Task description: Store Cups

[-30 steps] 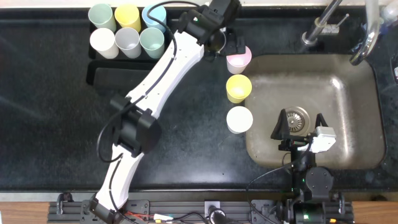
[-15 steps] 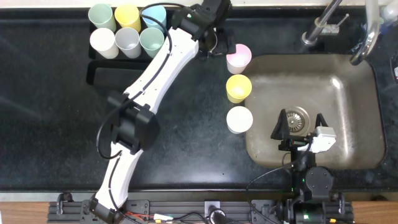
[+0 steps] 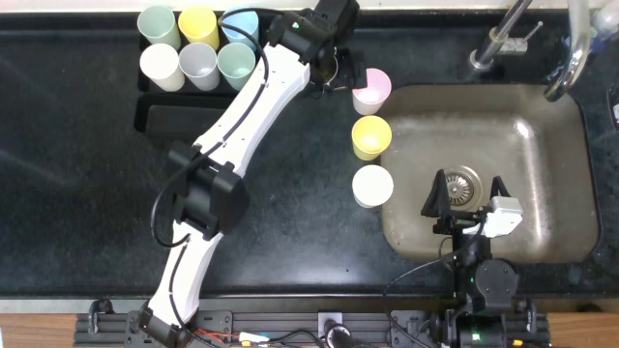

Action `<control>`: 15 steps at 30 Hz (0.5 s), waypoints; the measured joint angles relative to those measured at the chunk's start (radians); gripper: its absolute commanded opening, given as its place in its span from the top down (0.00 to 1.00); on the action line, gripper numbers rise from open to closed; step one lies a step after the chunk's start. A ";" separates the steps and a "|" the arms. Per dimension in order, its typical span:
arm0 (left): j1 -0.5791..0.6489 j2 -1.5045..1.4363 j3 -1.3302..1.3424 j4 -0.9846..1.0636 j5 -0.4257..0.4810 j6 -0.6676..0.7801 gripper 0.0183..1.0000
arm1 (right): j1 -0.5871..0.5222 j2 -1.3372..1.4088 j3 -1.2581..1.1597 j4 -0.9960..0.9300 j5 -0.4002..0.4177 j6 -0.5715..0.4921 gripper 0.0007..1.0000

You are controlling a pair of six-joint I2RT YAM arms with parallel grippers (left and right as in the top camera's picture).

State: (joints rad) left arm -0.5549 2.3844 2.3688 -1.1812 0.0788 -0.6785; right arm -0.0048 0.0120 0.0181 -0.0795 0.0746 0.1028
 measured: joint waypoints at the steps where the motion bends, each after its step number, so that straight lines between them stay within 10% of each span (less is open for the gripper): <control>1: -0.001 0.003 0.000 0.002 0.001 0.000 0.00 | 0.000 0.000 0.000 0.001 0.000 0.000 0.00; 11: -0.008 0.046 0.000 0.006 0.011 0.000 0.00 | 0.000 0.000 0.000 0.000 0.000 0.000 0.00; 15: -0.008 0.051 0.000 0.011 0.015 -0.003 0.69 | 0.000 0.000 0.000 0.001 0.000 0.000 0.00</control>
State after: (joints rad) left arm -0.5632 2.4355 2.3688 -1.1698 0.0937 -0.6811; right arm -0.0048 0.0120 0.0181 -0.0788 0.0746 0.1024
